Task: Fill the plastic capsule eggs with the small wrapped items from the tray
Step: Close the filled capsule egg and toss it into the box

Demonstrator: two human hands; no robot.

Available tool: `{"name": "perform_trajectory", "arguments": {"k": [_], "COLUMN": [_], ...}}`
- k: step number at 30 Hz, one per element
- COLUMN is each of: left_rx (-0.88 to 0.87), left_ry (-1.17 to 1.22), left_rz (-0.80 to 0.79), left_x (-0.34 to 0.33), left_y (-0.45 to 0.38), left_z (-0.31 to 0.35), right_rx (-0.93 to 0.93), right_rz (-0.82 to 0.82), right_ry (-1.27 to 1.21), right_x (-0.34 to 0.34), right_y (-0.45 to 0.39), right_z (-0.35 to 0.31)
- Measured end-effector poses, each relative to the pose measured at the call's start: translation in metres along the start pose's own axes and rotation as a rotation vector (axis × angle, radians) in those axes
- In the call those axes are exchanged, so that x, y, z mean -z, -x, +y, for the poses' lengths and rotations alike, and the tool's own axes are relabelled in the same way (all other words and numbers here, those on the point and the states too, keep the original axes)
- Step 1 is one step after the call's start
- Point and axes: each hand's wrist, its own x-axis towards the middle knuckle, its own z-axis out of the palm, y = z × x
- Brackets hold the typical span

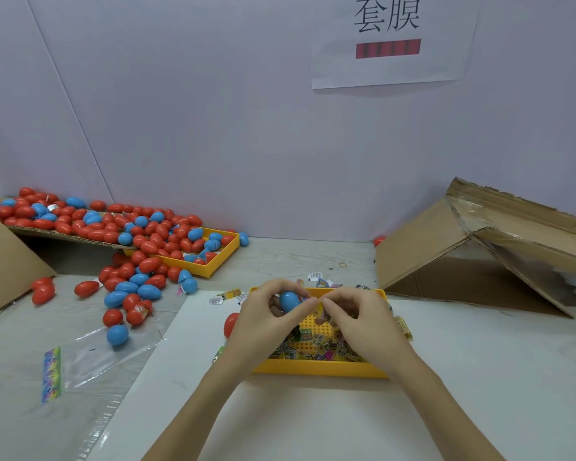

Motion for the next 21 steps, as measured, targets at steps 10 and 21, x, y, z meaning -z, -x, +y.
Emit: {"name": "perform_trajectory", "arguments": {"k": [10, 21], "left_rx": [0.043, 0.017], "left_ry": [0.019, 0.141], "left_rz": [0.03, 0.059], "left_x": [-0.001, -0.007], "left_y": [0.002, 0.006], "left_z": [0.001, 0.008], "right_rx": [-0.099, -0.277], "right_rz": [0.019, -0.064], "right_ry": [-0.266, -0.504], "right_x": [-0.002, 0.0], "right_y": [0.001, 0.009], "right_z": [-0.013, -0.017]}}
